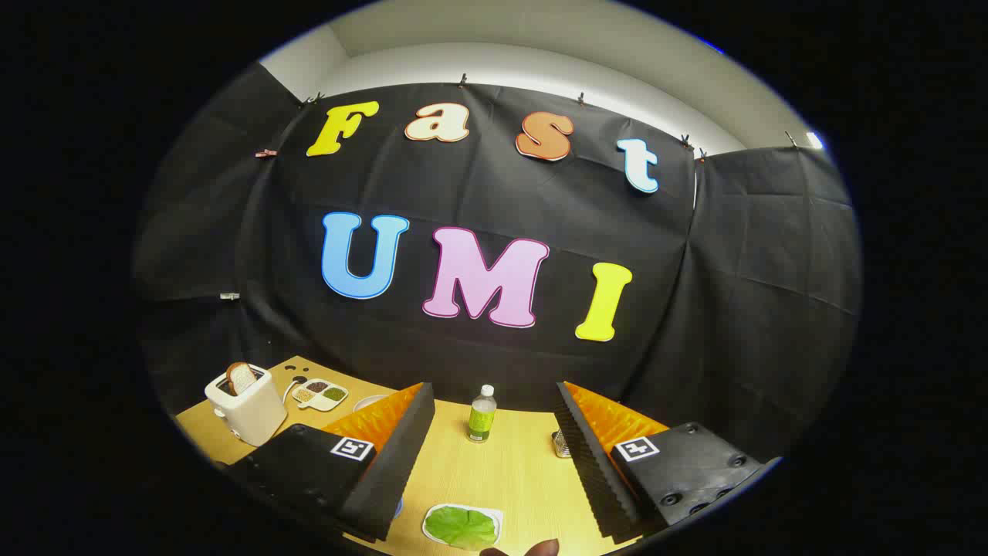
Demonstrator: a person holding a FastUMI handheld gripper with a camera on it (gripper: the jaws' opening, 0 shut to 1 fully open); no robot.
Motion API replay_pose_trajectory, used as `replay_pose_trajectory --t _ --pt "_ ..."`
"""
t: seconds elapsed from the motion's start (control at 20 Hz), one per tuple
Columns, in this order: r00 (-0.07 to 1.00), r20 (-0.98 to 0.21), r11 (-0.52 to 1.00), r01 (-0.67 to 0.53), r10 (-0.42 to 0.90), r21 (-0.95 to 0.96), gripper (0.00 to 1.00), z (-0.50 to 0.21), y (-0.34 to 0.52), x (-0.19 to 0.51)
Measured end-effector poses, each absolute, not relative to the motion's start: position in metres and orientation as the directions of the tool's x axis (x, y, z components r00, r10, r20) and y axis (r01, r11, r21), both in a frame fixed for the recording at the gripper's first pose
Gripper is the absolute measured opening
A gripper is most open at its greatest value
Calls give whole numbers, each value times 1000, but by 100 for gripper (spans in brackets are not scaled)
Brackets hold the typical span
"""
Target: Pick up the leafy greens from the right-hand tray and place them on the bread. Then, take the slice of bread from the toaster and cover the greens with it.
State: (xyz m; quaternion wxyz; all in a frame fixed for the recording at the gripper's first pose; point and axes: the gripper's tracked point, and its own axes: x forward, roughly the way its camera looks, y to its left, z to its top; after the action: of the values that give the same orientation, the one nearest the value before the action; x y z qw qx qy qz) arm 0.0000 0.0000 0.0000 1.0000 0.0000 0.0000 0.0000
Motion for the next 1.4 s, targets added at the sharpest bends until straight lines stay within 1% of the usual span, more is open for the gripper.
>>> replay_pose_trajectory --t 1.2,1.3,1.4 --pt "1000 -14 1000 -3 3 -5 98 -5 0 3" --pt "999 -43 1000 -17 17 -8 98 -16 3 6" --pt "993 -106 998 -60 60 2 98 -43 12 12"
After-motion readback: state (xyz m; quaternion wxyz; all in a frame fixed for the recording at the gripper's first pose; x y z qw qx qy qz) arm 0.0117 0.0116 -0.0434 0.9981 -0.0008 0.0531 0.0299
